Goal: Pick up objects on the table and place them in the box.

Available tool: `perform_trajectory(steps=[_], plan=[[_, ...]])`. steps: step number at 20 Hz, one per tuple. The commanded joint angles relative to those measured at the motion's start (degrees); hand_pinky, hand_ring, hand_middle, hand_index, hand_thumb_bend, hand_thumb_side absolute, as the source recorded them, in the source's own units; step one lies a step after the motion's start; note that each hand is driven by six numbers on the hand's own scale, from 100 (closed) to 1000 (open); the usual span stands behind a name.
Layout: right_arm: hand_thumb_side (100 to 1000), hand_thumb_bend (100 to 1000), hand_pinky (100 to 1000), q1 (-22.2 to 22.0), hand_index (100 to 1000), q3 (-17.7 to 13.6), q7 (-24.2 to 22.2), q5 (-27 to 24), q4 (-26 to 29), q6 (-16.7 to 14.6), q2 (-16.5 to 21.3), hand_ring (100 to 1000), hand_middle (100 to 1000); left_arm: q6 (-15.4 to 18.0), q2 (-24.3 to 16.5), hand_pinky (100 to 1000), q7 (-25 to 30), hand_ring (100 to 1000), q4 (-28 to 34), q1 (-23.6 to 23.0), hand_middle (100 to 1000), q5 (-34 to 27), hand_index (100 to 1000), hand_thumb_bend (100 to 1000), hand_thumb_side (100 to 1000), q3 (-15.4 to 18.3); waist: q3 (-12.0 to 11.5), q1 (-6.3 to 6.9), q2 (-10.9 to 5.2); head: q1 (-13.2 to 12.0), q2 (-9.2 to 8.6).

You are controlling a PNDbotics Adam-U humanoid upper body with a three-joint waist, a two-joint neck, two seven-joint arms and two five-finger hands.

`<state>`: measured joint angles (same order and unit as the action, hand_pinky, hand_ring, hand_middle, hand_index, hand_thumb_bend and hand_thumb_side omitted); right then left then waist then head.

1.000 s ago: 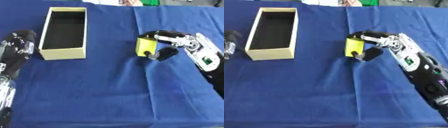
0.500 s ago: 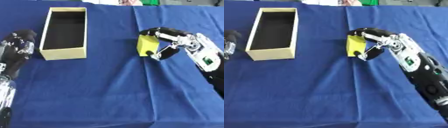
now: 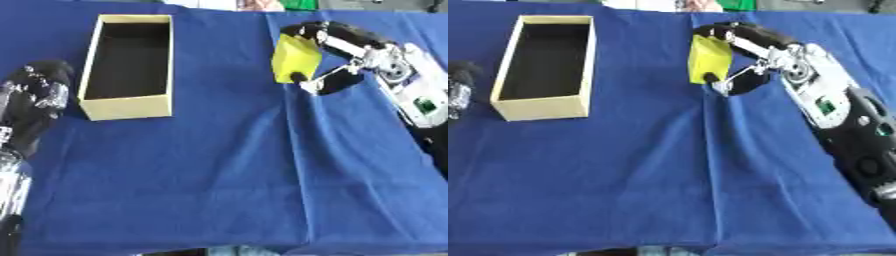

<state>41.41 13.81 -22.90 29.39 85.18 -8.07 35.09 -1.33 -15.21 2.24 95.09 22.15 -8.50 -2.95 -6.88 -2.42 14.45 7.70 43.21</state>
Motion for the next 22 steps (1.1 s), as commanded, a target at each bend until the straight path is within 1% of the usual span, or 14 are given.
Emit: perform_trajectory(steps=[1,5,8,11,17,22], plan=[[100,100,700,3.5,984,0.0,0.3,0.3,1.1,-0.4,1.3,544,703,0.0,-1.2,549,0.3,824,0.8,0.5,656,-0.3,705,100,246,-0.2,-0.2,0.15,-1.25,0.3,0.11],[100,100,701,7.6,983,0.8,-0.1,1.1,-0.4,-1.4,-0.4,552,707,0.0,-1.1,549,0.4,824,0.8,0.4,656,-0.4,704,100,246,-0.3,-0.6,0.19,-1.39,0.6,-0.07],[100,100,700,11.5,982,1.2,-0.3,1.7,-3.6,-2.0,-3.2,555,707,0.0,-1.0,549,0.7,824,0.7,0.5,656,-0.4,704,100,246,-0.6,-1.3,0.23,-1.40,1.0,-0.46],[100,100,699,14.8,982,1.1,0.0,3.3,-7.8,-2.7,-6.6,560,706,0.0,-0.6,549,1.2,824,0.7,0.6,655,-0.5,704,100,246,-1.0,-2.2,0.25,-1.32,1.7,-0.84],[100,100,698,20.4,978,0.0,2.3,9.9,-18.8,-4.4,-13.8,565,705,-0.1,0.0,550,2.1,824,0.6,1.2,655,-0.8,704,100,248,-1.8,-4.5,0.11,-1.20,3.3,-1.95],[100,100,699,23.0,976,-1.6,4.6,16.4,-27.1,-5.8,-19.8,568,706,-0.2,0.8,550,3.0,824,0.5,1.8,655,-1.2,704,100,250,-2.5,-6.4,0.05,-0.97,4.6,-2.64]])
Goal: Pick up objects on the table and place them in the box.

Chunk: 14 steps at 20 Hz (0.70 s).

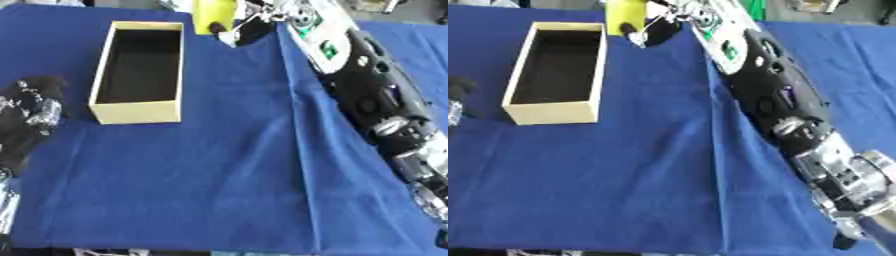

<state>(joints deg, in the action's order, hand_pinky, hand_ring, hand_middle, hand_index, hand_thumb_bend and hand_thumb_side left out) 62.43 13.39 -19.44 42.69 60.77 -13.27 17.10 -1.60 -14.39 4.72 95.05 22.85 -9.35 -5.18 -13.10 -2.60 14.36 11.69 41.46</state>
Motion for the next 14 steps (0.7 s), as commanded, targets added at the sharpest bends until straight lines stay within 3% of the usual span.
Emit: perform_trajectory(steps=[1,8,9,10,11,14], plan=[[100,100,701,2.3,975,-1.3,1.7,4.5,-3.7,-1.0,-2.8,570,707,0.1,0.0,550,0.7,824,0.6,1.2,655,-0.4,704,100,250,-0.4,-0.6,0.24,-0.83,0.9,-0.95],[100,100,728,3.2,974,-0.9,4.6,14.1,-6.9,-5.4,-7.5,646,742,0.1,0.4,550,1.1,824,0.6,1.6,654,-0.8,704,100,251,-0.7,-1.9,0.26,-0.67,1.9,-0.99],[100,100,766,3.2,981,-0.6,4.6,15.6,-7.0,-6.3,-7.8,774,804,0.1,0.5,542,1.1,822,0.6,1.6,654,-0.8,704,100,252,-0.7,-2.0,0.26,-0.66,1.9,-0.98],[100,100,766,3.1,981,-0.4,4.2,16.9,-7.1,-7.2,-8.1,774,804,0.1,0.5,542,1.1,822,0.6,1.6,654,-0.8,704,100,252,-0.7,-2.0,0.27,-0.66,1.9,-0.96],[109,100,821,3.0,990,-0.3,3.6,17.8,-7.3,-7.9,-8.3,867,870,0.0,0.5,515,1.1,818,0.5,1.5,655,-0.8,705,100,255,-0.7,-2.0,0.27,-0.66,1.9,-0.95],[112,131,858,2.9,999,-0.4,1.9,19.2,-7.6,-9.1,-8.5,924,920,0.0,0.4,505,1.3,819,0.5,1.3,654,-0.9,705,100,255,-0.7,-1.9,0.26,-0.70,1.9,-0.92]])
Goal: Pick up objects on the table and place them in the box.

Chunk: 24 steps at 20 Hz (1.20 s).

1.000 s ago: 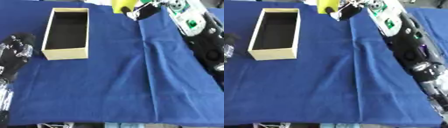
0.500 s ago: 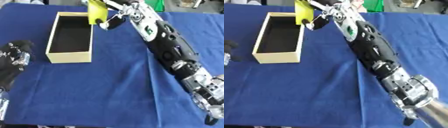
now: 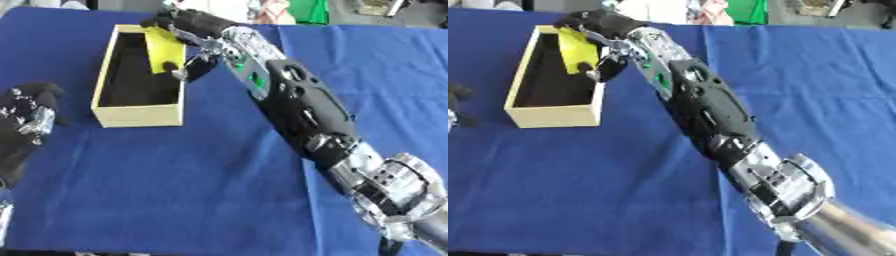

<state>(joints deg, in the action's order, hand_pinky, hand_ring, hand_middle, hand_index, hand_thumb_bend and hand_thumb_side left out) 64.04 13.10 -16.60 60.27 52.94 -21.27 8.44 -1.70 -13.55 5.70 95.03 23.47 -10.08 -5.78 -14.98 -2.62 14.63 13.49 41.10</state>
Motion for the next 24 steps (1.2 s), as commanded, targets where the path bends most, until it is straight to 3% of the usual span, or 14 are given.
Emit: perform_trajectory(steps=[1,5,7,10,12,13,15,21,24], plan=[[165,167,886,1.2,1000,-0.2,-1.1,1.8,0.3,-1.3,0.2,953,953,0.1,-0.4,508,0.3,819,0.5,0.7,654,-0.2,704,100,254,-0.1,0.0,0.26,-0.99,0.0,-0.57],[284,278,899,1.2,1000,-0.5,0.3,2.8,1.2,-0.8,0.6,966,981,0.2,-0.4,521,0.1,818,0.6,0.8,653,-0.3,703,100,251,0.1,0.2,0.28,-1.08,-0.1,-0.68],[289,294,894,1.2,1000,-0.5,1.7,3.5,1.7,-0.2,0.7,962,980,0.3,-0.4,526,0.0,819,0.6,0.8,653,-0.3,703,100,251,0.1,0.3,0.29,-1.14,-0.1,-0.73],[265,275,885,1.2,1000,-0.8,4.3,4.0,2.3,1.3,1.0,957,972,0.2,-0.5,525,-0.1,814,0.6,0.7,648,-0.3,702,100,251,0.2,0.5,0.28,-1.21,-0.2,-0.79],[220,194,866,1.0,1000,-1.4,5.8,3.0,2.4,2.7,1.2,951,959,0.1,-0.6,513,-0.4,798,0.4,0.6,626,-0.3,698,100,249,0.4,0.6,0.28,-1.26,-0.3,-0.78],[147,120,857,0.9,1000,-1.7,6.2,1.8,2.3,3.4,1.4,949,952,-0.1,-0.7,503,-0.8,785,0.2,0.5,611,-0.3,692,100,248,0.5,0.7,0.27,-1.29,-0.4,-0.78],[100,100,845,0.7,1000,-1.9,6.0,-2.0,2.6,4.4,2.4,946,941,-0.6,-0.9,473,-2.2,755,0.1,0.4,591,-0.5,683,100,247,1.1,1.1,0.24,-1.35,-0.7,-0.82],[100,100,815,-1.4,1000,-0.5,3.9,-14.1,7.1,6.4,6.6,930,909,-1.9,-1.6,442,-8.4,722,0.2,0.1,553,1.5,664,100,251,2.1,2.7,0.21,-1.50,-1.8,-0.88],[110,100,809,-2.9,1000,1.2,2.1,-20.0,10.5,8.0,8.7,928,900,-3.3,-2.1,423,-11.2,714,0.8,0.5,548,6.6,655,100,258,1.9,3.7,0.27,-1.63,-2.3,-0.77]])
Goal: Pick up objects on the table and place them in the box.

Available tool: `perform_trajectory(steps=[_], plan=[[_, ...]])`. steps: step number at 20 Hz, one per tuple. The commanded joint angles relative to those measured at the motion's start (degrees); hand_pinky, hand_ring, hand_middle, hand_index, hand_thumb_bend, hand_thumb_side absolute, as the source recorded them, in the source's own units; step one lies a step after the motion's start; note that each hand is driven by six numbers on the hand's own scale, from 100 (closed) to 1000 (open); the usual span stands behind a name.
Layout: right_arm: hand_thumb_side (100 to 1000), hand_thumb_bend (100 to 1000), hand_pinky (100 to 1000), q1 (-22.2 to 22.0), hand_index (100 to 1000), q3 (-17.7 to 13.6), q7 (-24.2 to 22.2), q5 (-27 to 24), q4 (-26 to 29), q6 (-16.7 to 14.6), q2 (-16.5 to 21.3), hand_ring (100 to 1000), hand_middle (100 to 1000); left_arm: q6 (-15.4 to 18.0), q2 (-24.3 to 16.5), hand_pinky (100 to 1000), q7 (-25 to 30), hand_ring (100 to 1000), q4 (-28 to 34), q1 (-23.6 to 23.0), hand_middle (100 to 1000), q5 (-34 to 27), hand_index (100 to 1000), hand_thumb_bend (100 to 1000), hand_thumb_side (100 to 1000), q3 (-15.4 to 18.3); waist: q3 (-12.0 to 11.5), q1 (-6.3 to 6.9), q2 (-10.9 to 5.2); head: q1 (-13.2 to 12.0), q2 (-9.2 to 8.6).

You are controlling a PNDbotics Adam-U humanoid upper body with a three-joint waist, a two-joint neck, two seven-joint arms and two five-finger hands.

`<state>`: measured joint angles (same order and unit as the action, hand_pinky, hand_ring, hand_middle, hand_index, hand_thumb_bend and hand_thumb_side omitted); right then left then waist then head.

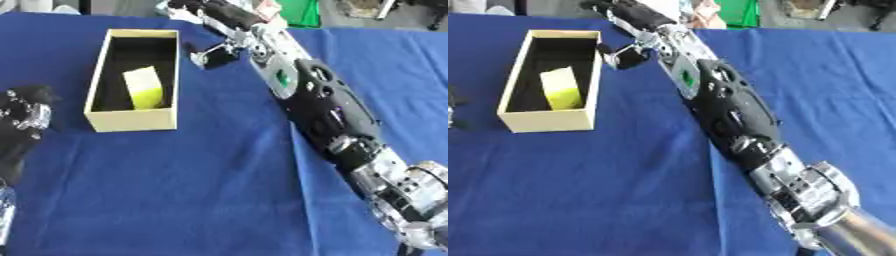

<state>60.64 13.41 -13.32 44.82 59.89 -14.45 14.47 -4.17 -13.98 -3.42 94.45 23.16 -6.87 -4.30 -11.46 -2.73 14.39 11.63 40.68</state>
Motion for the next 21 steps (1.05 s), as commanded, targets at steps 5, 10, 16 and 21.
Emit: perform_trajectory(steps=[5,10,16,21], plan=[[117,100,805,-1.7,1000,3.2,-3.9,-11.7,10.4,5.5,5.6,916,878,-1.7,-1.8,267,-1.5,550,2.4,1.7,410,13.9,525,100,268,-0.6,1.5,0.53,-1.63,-0.9,-0.15],[263,100,807,-4.0,1000,4.4,-7.1,-17.9,16.8,6.8,8.4,910,865,0.2,-1.7,213,3.0,508,2.6,1.9,373,15.8,482,100,271,-1.6,2.7,0.59,-1.84,-1.3,-0.11],[390,100,809,-5.9,1000,4.6,-11.3,-22.9,21.0,7.6,10.6,915,862,5.0,-2.0,176,10.6,478,2.4,2.1,350,17.8,479,100,224,-1.4,3.6,0.63,-1.99,-1.5,0.04],[256,100,813,-6.6,1000,4.4,-13.7,-26.4,22.3,8.1,10.9,920,865,5.6,-2.2,128,12.2,430,2.0,2.6,281,21.0,414,100,261,-1.7,3.8,0.77,-1.98,-1.6,0.18]])
